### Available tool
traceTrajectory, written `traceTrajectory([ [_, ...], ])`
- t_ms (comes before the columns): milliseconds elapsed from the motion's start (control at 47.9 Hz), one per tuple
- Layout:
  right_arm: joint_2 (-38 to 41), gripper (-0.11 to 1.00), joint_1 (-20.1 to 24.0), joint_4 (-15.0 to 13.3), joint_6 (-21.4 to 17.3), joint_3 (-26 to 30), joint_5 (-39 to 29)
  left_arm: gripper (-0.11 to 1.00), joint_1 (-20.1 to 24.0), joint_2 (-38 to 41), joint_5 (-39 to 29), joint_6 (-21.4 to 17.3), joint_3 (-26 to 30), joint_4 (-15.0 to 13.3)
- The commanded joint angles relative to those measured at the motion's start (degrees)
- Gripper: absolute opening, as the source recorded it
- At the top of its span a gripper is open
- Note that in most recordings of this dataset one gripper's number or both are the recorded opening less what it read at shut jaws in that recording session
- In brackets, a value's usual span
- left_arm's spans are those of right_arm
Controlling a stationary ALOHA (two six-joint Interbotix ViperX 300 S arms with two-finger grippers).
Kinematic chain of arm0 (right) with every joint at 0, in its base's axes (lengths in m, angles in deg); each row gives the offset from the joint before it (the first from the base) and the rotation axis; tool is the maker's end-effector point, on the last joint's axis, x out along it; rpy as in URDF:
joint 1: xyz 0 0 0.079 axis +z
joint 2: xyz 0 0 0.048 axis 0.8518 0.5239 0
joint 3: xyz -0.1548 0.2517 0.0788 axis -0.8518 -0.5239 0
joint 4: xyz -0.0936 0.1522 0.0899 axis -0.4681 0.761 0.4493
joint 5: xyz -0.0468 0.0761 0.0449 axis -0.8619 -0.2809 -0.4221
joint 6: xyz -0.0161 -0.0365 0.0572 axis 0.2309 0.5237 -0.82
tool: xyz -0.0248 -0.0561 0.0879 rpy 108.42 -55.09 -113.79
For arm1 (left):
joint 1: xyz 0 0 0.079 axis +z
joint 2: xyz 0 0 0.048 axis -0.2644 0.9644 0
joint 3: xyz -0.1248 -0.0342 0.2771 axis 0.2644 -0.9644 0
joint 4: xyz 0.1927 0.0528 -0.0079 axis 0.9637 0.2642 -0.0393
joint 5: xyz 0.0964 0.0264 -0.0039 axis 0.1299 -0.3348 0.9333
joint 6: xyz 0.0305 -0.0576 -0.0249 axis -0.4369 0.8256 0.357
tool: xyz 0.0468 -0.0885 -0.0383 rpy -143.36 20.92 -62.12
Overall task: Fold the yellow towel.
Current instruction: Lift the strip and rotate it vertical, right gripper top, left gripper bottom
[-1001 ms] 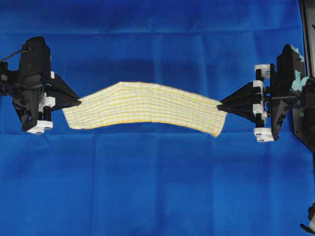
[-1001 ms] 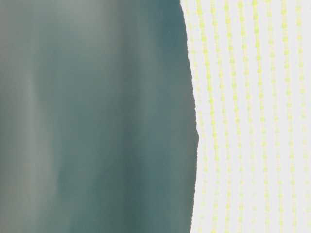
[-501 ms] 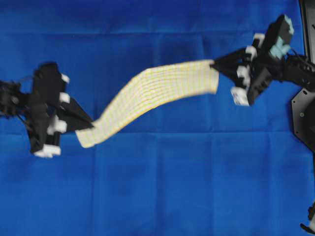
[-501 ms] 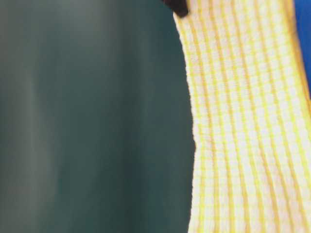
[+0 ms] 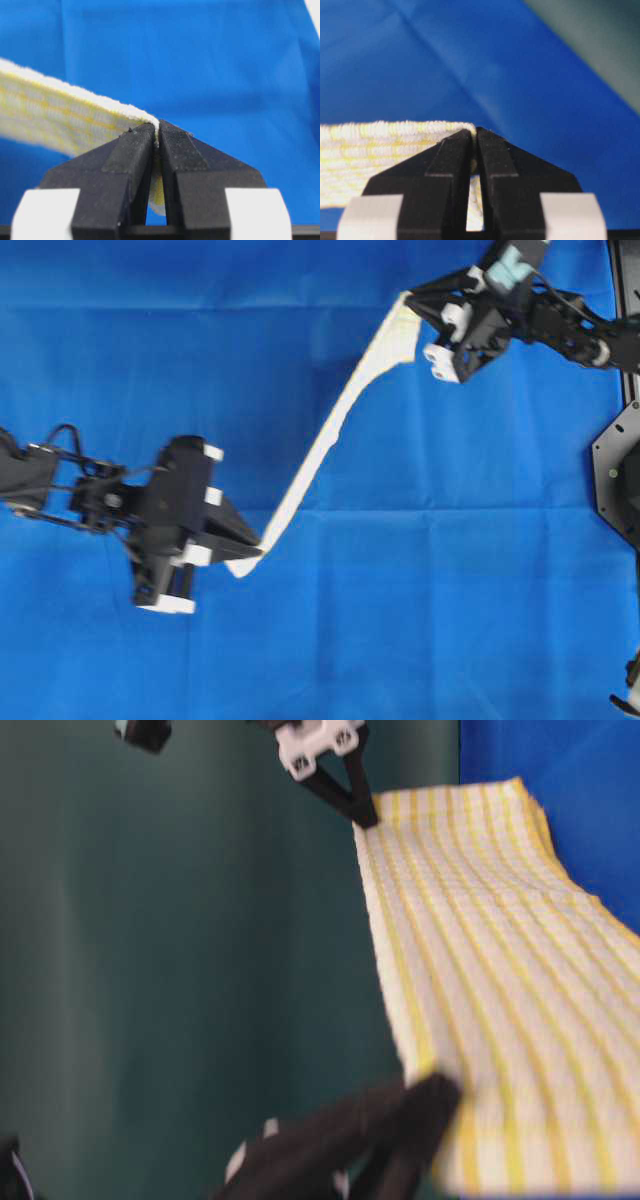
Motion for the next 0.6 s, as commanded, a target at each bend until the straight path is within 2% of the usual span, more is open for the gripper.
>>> traceTrajectory([
  [0, 1.93, 0.02, -3.25, 0.18, 0.70, 3.87, 0.70, 0.02, -2.29, 2.99, 1.49, -2.37, 5.27, 0.09],
  [271, 7.12, 0.02, -4.75, 0.09, 3.16, 10.63, 0.00, 0.02, -2.29, 11.87, 1.49, -7.29, 15.73, 0.09],
  [584, 8.09, 0.02, -5.19, 0.09, 3.96, 12.13, -0.70, 0.02, -2.20, 15.29, 1.41, -7.82, 20.65, 0.09],
])
